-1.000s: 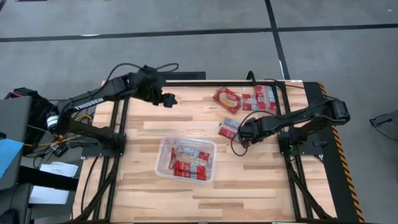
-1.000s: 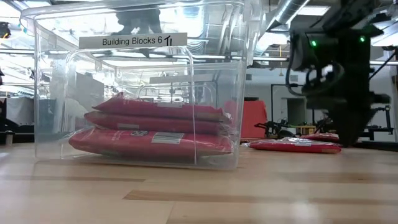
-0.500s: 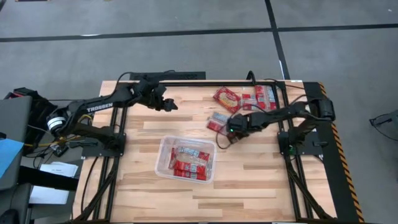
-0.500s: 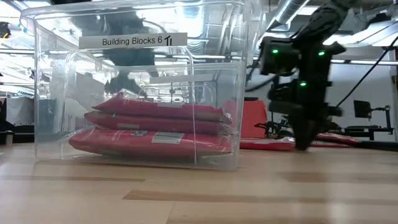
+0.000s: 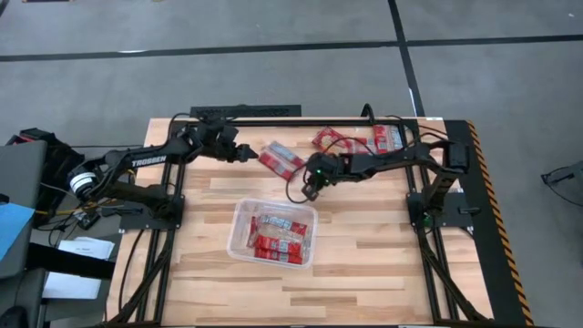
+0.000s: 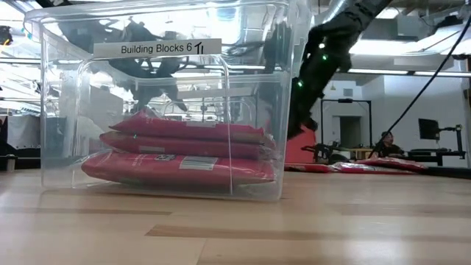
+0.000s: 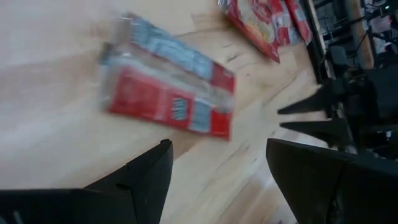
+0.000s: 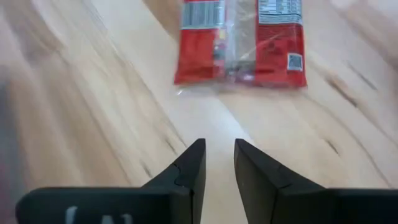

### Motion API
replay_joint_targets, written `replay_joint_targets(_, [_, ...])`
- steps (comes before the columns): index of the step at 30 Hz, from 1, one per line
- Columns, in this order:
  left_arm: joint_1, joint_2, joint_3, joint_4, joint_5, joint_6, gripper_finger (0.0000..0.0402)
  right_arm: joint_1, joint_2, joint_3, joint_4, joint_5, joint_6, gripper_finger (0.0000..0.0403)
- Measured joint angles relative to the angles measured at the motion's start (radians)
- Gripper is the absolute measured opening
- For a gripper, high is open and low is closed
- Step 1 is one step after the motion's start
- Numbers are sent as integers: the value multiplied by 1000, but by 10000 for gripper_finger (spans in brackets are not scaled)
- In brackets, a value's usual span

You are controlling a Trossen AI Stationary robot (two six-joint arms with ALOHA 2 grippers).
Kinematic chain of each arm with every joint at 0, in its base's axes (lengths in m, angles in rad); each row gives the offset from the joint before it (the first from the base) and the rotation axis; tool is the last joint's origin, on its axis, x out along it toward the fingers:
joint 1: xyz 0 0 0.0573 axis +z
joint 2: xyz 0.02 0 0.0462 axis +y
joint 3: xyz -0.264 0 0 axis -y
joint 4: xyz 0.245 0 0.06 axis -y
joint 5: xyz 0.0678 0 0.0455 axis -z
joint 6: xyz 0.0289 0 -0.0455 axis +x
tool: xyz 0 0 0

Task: Sort popcorn bags into baskets
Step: Put the red popcorn bag into the container

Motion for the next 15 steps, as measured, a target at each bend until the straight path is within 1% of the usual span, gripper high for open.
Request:
replay_joint_targets(2, [22,0,0,25,-2,20,245,1,-34,4,-31,30,-8,108])
replay_joint_targets(5, [70,23,1,50,-10,70,245,-13,-69,9,2,109,-15,108])
replay_joint_targets(6, [92,42,1,55,-10,87,245,-24,-73,8,29,118,-15,108])
replay_joint_targets(8, [132,81,0,61,-9,114,245,-51,-73,9,69,113,-15,108])
replay_joint_targets(11, [174,181,18,82,1,125,245,-81,-63,8,116,93,-15,108])
replay_joint_targets(15, [183,312,85,83,23,153,245,-101,-32,9,156,76,-63,108])
